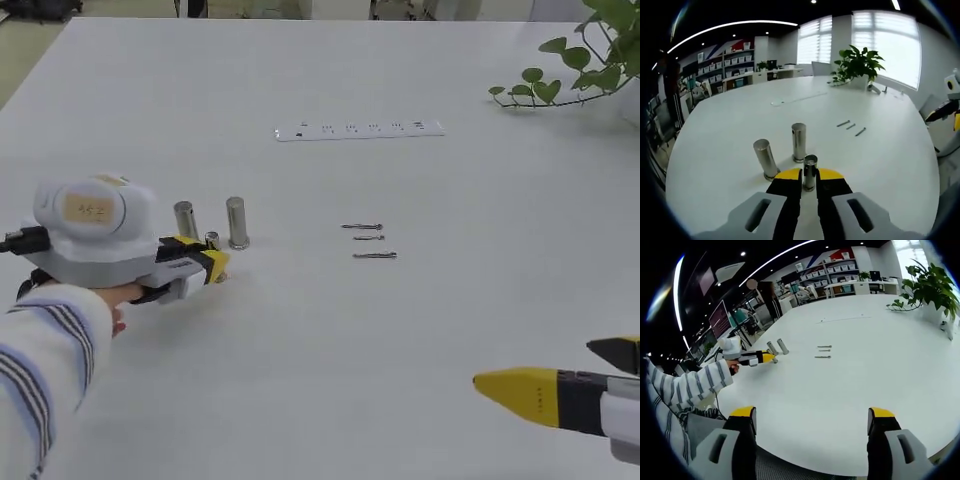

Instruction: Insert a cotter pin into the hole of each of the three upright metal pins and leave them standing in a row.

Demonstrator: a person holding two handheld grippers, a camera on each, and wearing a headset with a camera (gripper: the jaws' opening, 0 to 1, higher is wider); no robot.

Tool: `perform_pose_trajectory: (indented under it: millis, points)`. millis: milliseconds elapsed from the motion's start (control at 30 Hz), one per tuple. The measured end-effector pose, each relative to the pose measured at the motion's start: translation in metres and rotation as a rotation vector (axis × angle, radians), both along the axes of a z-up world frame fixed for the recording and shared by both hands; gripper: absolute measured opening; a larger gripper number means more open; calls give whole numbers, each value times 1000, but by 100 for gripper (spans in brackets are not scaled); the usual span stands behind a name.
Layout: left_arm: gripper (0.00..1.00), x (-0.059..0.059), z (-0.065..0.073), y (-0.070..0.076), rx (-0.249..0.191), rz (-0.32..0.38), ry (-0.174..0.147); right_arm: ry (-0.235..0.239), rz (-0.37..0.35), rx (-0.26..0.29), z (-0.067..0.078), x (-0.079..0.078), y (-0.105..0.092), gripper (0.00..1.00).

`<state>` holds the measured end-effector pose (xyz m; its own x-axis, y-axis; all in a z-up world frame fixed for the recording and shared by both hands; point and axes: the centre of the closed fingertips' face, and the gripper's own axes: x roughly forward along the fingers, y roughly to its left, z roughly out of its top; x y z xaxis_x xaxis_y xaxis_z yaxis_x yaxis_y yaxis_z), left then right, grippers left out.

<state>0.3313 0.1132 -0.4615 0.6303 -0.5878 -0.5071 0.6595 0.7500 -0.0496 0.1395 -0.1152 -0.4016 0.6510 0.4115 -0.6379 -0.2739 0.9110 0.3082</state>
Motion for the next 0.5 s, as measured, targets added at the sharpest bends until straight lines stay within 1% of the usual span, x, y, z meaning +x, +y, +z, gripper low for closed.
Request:
perform_pose_trajectory:
  millis: [33, 100, 200, 233, 267, 500]
  points:
    - [6, 0, 0, 0, 8, -3, -5, 0, 1, 0, 0, 0, 0, 91]
    - [6, -1, -1, 0, 21, -21, -3, 0, 3, 0, 0, 0, 0, 90]
    - [5, -1, 0, 0, 36, -24, -6, -1, 4, 0, 1, 0, 1, 90]
    - [5, -1, 0, 0, 44, -32, -13, -1, 6, 1, 1, 1, 1, 90]
    - [5, -2, 0, -2, 62, -53, -33, 0, 6, 2, 0, 1, 1, 90]
    - [5, -3, 0, -1, 66, -48, -34, -4, 16, 5, 1, 1, 4, 90]
